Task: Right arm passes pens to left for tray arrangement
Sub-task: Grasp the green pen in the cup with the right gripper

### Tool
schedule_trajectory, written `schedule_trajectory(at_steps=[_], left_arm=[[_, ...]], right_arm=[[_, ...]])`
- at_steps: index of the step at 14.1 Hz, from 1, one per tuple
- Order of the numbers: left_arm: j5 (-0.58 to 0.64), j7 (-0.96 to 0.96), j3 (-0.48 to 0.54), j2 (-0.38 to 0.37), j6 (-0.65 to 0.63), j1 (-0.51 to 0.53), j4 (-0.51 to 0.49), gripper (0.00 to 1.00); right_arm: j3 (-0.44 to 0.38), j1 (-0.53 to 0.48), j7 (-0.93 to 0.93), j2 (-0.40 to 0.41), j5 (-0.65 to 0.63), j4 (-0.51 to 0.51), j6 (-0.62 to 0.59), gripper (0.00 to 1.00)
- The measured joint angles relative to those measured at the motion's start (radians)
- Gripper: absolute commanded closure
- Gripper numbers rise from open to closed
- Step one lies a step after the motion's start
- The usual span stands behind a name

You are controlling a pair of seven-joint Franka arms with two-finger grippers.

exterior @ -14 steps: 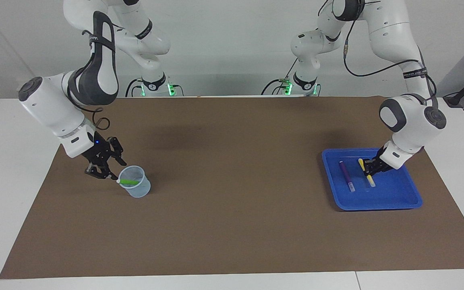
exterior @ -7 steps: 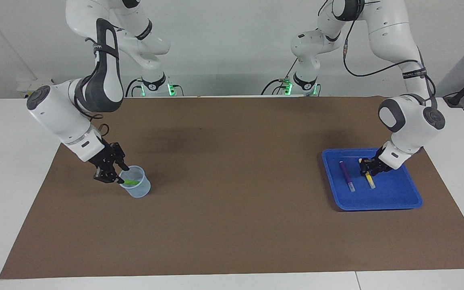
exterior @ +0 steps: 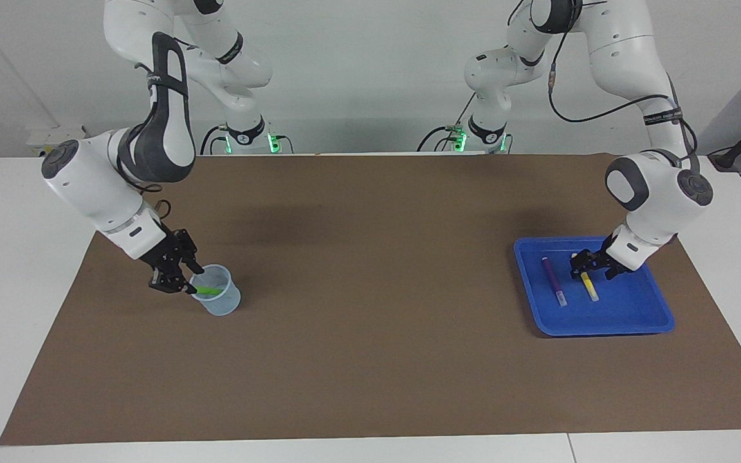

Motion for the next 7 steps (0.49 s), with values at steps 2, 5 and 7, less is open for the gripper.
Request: schedule_trajectory(at_steps=[2, 5, 7], left_arm=[[0.0, 0.0, 0.0, -0.012, -0.003, 0.0, 0.027, 0.01], [0.0, -0.001, 0.003, -0.068, -0.004, 0.001, 0.042, 0.01], [0.0, 0.0, 0.003, -0.122, -0.005, 0.002, 0.047, 0.0]], right_arm=[[0.0, -0.006, -0.051, 0.002, -0.015, 0.0, 0.004, 0.52], [-0.001, -0.01, -0.153, 0.005, -0.037, 0.0, 0.042, 0.53], [-0.001, -0.01, -0.201, 0.007, -0.039, 0.0, 0.044, 0.53]])
